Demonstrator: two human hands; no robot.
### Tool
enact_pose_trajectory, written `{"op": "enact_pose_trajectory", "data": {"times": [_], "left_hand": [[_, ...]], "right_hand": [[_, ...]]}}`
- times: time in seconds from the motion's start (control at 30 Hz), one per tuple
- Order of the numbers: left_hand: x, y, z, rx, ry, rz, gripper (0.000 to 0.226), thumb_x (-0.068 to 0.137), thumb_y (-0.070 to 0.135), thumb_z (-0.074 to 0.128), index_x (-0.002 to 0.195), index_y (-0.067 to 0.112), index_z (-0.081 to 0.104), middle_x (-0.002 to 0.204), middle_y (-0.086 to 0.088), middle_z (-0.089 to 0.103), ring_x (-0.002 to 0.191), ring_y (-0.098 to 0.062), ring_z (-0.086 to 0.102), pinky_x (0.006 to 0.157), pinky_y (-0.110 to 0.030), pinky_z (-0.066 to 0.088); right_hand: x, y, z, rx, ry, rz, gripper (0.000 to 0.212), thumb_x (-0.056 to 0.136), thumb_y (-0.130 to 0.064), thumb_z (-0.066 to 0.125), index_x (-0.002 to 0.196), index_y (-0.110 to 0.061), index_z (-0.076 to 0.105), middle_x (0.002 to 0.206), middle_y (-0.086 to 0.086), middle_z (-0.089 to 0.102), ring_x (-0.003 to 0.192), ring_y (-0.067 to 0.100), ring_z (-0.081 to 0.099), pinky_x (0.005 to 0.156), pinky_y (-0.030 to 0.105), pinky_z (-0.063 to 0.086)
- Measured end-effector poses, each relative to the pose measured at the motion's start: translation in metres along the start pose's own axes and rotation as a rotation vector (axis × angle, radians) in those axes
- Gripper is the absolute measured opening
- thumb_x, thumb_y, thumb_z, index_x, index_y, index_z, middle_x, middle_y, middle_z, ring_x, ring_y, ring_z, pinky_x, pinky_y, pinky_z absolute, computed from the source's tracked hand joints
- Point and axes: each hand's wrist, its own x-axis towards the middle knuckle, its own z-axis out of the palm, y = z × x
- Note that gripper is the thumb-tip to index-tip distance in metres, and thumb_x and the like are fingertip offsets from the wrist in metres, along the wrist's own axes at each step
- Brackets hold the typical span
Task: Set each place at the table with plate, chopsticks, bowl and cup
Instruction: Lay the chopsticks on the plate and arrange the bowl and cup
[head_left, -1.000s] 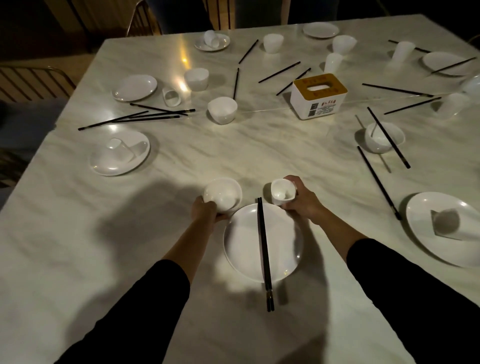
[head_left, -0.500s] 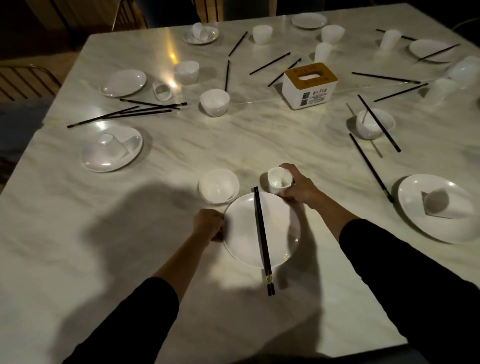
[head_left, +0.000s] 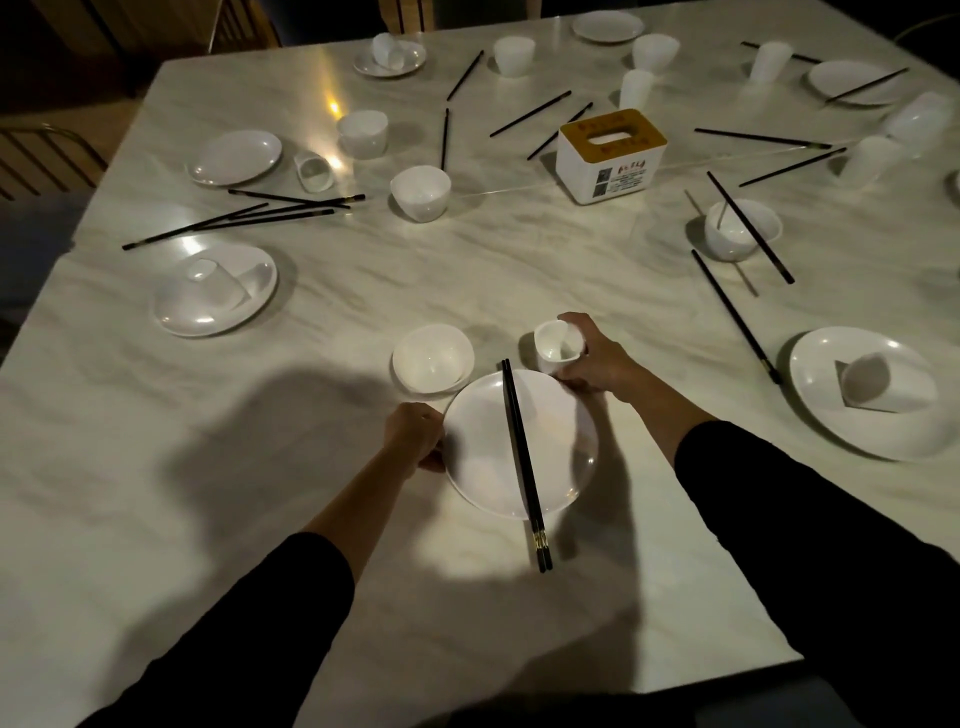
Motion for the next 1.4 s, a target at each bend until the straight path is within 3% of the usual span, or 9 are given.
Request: {"op": "enact_pose_trajectory", "data": {"times": [0.2, 0.33, 0.8, 1.0, 1.13, 1.2, 1.27, 1.33, 1.4], "left_hand": [[-0.002, 0.01, -0.009, -0.34, 0.052, -0.012, 0.01, 0.079, -0.007, 0.049, 0.078, -0.002, 0.058, 0.075, -0.019, 0.058, 0.063, -0.031, 0.062, 0.062, -0.036, 0.057], [0.002, 0.02, -0.01, -0.521, 0.112, 0.041, 0.02, 0.086, 0.006, 0.054, 0.103, -0.004, 0.057, 0.071, -0.02, 0.059, 0.053, -0.024, 0.06, 0.055, -0.028, 0.053], [0.012, 0.033, -0.014, -0.434, 0.194, 0.027, 0.042, 0.084, -0.01, 0.035, 0.124, -0.018, 0.043, 0.086, -0.033, 0.055, 0.033, -0.021, 0.059, 0.05, -0.03, 0.057], [0.014, 0.031, -0.013, -0.4, 0.171, 0.011, 0.039, 0.085, -0.005, 0.04, 0.122, -0.013, 0.048, 0.09, -0.028, 0.056, 0.056, -0.03, 0.058, 0.047, -0.028, 0.056], [0.0, 0.017, 0.001, -0.314, 0.366, 0.033, 0.044, 0.077, 0.022, 0.058, 0.102, -0.014, 0.059, 0.085, -0.023, 0.064, 0.063, -0.034, 0.063, 0.057, -0.033, 0.055], [-0.007, 0.006, 0.012, -0.209, 0.432, 0.081, 0.035, 0.077, 0.02, 0.06, 0.093, -0.011, 0.061, 0.089, -0.027, 0.068, 0.082, -0.038, 0.068, 0.078, -0.042, 0.056], [-0.019, -0.001, 0.027, -0.11, 0.313, 0.119, 0.017, 0.076, 0.01, 0.058, 0.08, -0.006, 0.063, 0.077, -0.026, 0.068, 0.078, -0.038, 0.069, 0.083, -0.044, 0.056], [-0.032, -0.008, 0.045, -0.1, 0.142, 0.126, 0.009, 0.072, 0.002, 0.056, 0.064, 0.001, 0.061, 0.065, -0.025, 0.064, 0.06, -0.036, 0.064, 0.077, -0.047, 0.058], [-0.042, -0.014, 0.061, -0.111, 0.065, 0.118, 0.01, 0.076, -0.005, 0.058, 0.07, 0.002, 0.062, 0.079, -0.029, 0.067, 0.055, -0.033, 0.06, 0.068, -0.043, 0.058]], "right_hand": [[-0.003, -0.004, 0.004, 0.014, 0.006, -0.007, 0.089, 0.068, -0.029, 0.083, 0.139, -0.046, 0.033, 0.135, 0.007, 0.046, 0.12, 0.029, 0.047, 0.103, 0.04, 0.043], [-0.002, -0.005, 0.003, 0.007, -0.012, 0.001, 0.087, 0.069, -0.029, 0.083, 0.139, -0.047, 0.034, 0.14, 0.009, 0.044, 0.125, 0.031, 0.044, 0.106, 0.045, 0.042], [-0.003, -0.008, 0.002, 0.012, -0.032, 0.015, 0.086, 0.071, -0.026, 0.082, 0.14, -0.046, 0.034, 0.143, 0.007, 0.042, 0.127, 0.03, 0.042, 0.107, 0.046, 0.04], [-0.002, -0.005, 0.003, 0.021, -0.039, 0.039, 0.092, 0.069, -0.027, 0.083, 0.14, -0.051, 0.031, 0.139, 0.009, 0.046, 0.124, 0.029, 0.047, 0.106, 0.041, 0.042], [-0.011, -0.008, 0.011, 0.034, 0.089, 0.019, 0.111, 0.064, -0.023, 0.087, 0.149, -0.04, 0.017, 0.139, 0.011, 0.047, 0.125, 0.03, 0.047, 0.105, 0.037, 0.04], [-0.027, -0.004, 0.023, 0.016, 0.361, 0.005, 0.091, 0.074, -0.018, 0.077, 0.148, -0.026, 0.024, 0.131, 0.019, 0.047, 0.118, 0.035, 0.05, 0.101, 0.042, 0.042], [-0.05, 0.005, 0.04, -0.01, 0.593, -0.059, 0.052, 0.081, -0.01, 0.062, 0.131, -0.014, 0.046, 0.12, 0.018, 0.053, 0.107, 0.037, 0.055, 0.09, 0.041, 0.047], [-0.072, 0.014, 0.059, 0.023, 0.543, -0.105, 0.022, 0.083, -0.007, 0.058, 0.105, -0.013, 0.061, 0.105, 0.008, 0.066, 0.096, 0.029, 0.063, 0.08, 0.033, 0.049], [-0.088, 0.024, 0.075, 0.083, 0.331, -0.076, 0.015, 0.086, -0.007, 0.059, 0.093, -0.016, 0.068, 0.097, -0.004, 0.071, 0.091, 0.016, 0.067, 0.081, 0.023, 0.049]]}}
